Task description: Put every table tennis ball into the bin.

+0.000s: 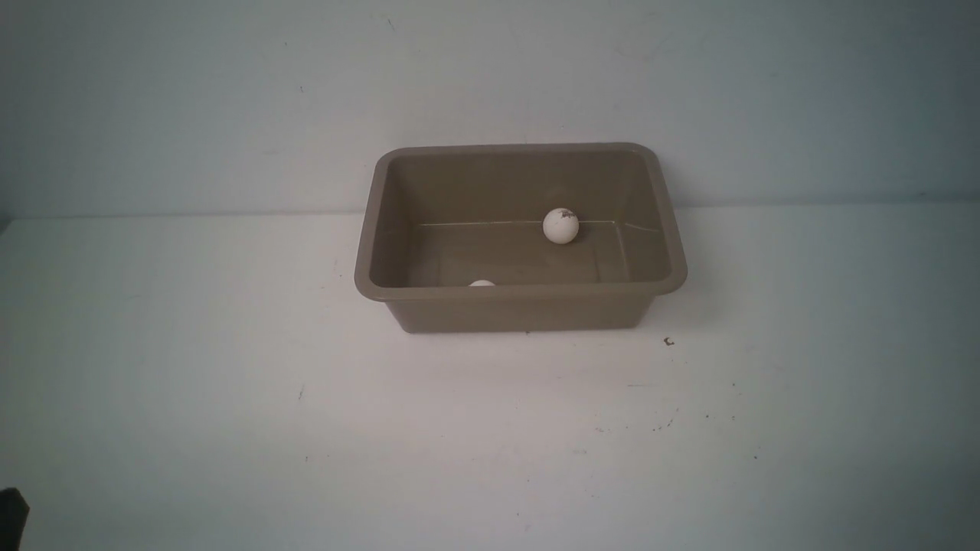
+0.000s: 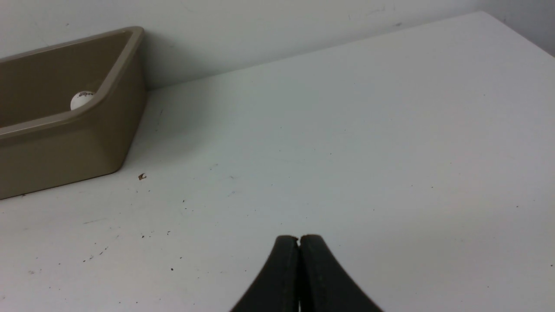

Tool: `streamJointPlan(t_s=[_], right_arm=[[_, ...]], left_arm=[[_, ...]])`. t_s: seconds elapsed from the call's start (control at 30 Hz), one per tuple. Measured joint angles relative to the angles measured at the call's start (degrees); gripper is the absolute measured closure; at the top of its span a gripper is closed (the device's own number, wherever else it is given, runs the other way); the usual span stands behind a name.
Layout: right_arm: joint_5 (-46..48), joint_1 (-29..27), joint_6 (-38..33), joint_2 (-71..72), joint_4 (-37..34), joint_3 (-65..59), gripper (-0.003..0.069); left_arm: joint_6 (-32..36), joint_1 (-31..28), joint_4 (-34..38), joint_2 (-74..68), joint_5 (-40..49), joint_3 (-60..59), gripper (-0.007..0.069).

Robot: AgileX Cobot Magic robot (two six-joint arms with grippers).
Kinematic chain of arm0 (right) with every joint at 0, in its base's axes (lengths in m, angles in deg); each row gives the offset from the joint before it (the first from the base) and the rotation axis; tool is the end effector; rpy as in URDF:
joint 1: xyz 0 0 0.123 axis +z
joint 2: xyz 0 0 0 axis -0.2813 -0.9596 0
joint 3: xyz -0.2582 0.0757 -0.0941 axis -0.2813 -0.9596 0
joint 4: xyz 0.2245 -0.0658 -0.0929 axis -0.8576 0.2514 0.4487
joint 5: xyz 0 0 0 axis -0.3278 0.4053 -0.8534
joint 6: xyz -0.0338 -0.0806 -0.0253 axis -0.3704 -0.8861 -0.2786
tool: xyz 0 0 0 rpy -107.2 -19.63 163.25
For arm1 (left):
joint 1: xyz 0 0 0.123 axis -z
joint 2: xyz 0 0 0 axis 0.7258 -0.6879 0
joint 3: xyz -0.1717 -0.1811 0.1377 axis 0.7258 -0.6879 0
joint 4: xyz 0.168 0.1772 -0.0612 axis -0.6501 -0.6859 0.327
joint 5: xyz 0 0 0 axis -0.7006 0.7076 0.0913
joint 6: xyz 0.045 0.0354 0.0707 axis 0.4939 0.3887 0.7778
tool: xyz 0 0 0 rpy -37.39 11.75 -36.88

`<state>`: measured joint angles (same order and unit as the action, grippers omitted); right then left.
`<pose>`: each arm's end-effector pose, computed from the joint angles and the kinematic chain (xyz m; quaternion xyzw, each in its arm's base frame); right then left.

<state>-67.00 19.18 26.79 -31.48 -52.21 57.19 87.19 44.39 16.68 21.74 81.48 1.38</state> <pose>0.0572 -0.0088 0.1686 0.1186 0.8146 0.0328 0.5668 0.0562 -0.0013 0.1873 -0.0226 0.7469 -0.0198 0.6642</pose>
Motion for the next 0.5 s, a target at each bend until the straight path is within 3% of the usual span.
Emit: streamJointPlan(t_s=[0.17, 0.5], right_arm=[[0.00, 0.00, 0.00, 0.00, 0.00, 0.00, 0.0675], [0.00, 0.00, 0.00, 0.00, 0.00, 0.00, 0.0675]], left_arm=[[-0.40, 0.00, -1.07, 0.00, 9.88, -0.05, 0.0629], [-0.40, 0.00, -1.09, 0.00, 10.47, -0.05, 0.0629]])
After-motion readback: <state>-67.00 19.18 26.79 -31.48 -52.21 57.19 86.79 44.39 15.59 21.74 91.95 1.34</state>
